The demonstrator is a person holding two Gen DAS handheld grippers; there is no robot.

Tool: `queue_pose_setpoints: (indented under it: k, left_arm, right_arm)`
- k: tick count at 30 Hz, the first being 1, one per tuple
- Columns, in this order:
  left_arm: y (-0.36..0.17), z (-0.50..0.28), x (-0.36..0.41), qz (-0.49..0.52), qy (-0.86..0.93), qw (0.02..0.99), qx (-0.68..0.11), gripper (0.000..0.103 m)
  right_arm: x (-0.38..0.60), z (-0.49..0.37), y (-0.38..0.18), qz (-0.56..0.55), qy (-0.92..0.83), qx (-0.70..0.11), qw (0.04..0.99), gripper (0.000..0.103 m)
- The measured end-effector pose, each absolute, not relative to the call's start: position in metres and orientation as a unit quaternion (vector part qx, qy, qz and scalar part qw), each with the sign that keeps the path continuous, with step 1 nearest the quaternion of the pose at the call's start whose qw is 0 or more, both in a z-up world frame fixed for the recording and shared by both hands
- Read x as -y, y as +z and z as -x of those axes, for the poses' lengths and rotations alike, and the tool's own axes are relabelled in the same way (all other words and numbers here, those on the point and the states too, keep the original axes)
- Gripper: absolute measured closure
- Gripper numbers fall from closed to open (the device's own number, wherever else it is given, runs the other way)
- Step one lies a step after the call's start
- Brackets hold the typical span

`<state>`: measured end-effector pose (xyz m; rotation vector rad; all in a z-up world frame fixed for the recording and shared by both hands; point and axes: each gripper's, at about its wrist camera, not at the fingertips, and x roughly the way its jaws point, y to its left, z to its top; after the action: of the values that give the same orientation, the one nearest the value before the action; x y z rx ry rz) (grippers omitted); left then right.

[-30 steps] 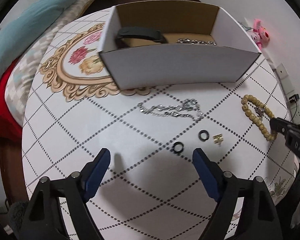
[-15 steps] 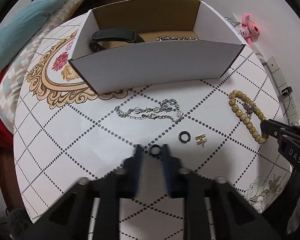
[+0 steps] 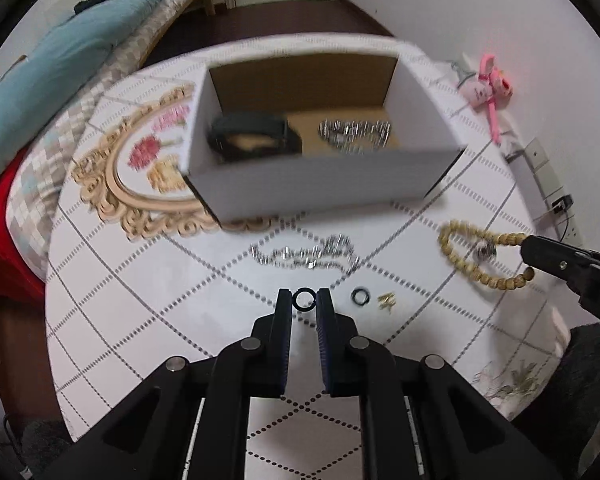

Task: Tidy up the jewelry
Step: 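Grasp the wooden bead bracelet with the right tool while the left tool grasps a small black ring, then carry the bead bracelet and black ring into the white box and release both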

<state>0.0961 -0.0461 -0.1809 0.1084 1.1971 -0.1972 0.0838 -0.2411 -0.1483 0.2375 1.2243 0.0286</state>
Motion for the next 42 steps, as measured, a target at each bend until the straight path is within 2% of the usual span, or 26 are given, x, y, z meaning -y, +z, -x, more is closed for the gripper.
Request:
queue_pose_setpoints:
  k: [10,14,24,30,31,32,33,34,35,37,38,39,40,42]
  left_arm:
    - [-0.103,-0.128,0.033,0.002,-0.119,0.844,-0.523,0.094]
    - [-0.091,-0.155,0.027,0.020,-0.124,0.844,-0.521,0.094]
    - [-0.104,-0.231,0.017,0.034,-0.121,0.824,-0.552,0.093]
    - [-0.118,-0.256,0.016,0.038,-0.100,0.807,-0.581,0.087]
    - [-0.118,-0.257,0.015,0.037,-0.097,0.807,-0.581,0.078]
    - [-0.118,-0.258,0.014,0.035,-0.094,0.808,-0.581,0.064]
    - [-0.117,-0.258,0.012,0.035,-0.092,0.810,-0.577,0.056]
    - [-0.115,-0.258,0.009,0.034,-0.084,0.814,-0.574,0.041]
    - [-0.113,-0.256,0.006,0.031,-0.072,0.819,-0.568,0.033]
    - [-0.112,-0.255,0.001,0.029,-0.064,0.824,-0.562,0.032]
    - [-0.112,-0.253,-0.001,0.022,-0.053,0.826,-0.561,0.026]
    - [-0.113,-0.252,-0.003,0.015,-0.046,0.828,-0.559,0.022]
    - [-0.113,-0.250,-0.004,0.011,-0.041,0.831,-0.555,0.015]
    - [-0.116,-0.243,-0.006,0.000,-0.029,0.836,-0.548,0.003]
  right_arm:
    - [0.225,-0.116,-0.064,-0.133,0.084,-0.520,0.840,0.094]
    - [0.213,-0.144,-0.049,-0.133,0.108,-0.513,0.841,0.094]
    - [0.188,-0.215,-0.098,-0.137,0.126,-0.571,0.799,0.094]
    - [0.190,-0.229,-0.138,-0.124,0.103,-0.622,0.766,0.091]
    - [0.192,-0.228,-0.138,-0.120,0.100,-0.621,0.768,0.082]
    - [0.193,-0.227,-0.137,-0.116,0.096,-0.617,0.772,0.075]
    - [0.194,-0.224,-0.135,-0.110,0.090,-0.613,0.777,0.061]
    - [0.195,-0.223,-0.132,-0.101,0.085,-0.609,0.782,0.052]
    - [0.195,-0.222,-0.130,-0.088,0.076,-0.604,0.788,0.049]
    - [0.195,-0.219,-0.126,-0.055,0.050,-0.596,0.800,0.038]
    - [0.195,-0.219,-0.125,-0.038,0.037,-0.593,0.804,0.032]
    - [0.195,-0.218,-0.124,-0.024,0.025,-0.590,0.807,0.017]
    - [0.194,-0.217,-0.125,-0.008,0.013,-0.588,0.808,0.009]
    - [0.191,-0.216,-0.127,0.018,-0.003,-0.586,0.810,0.008]
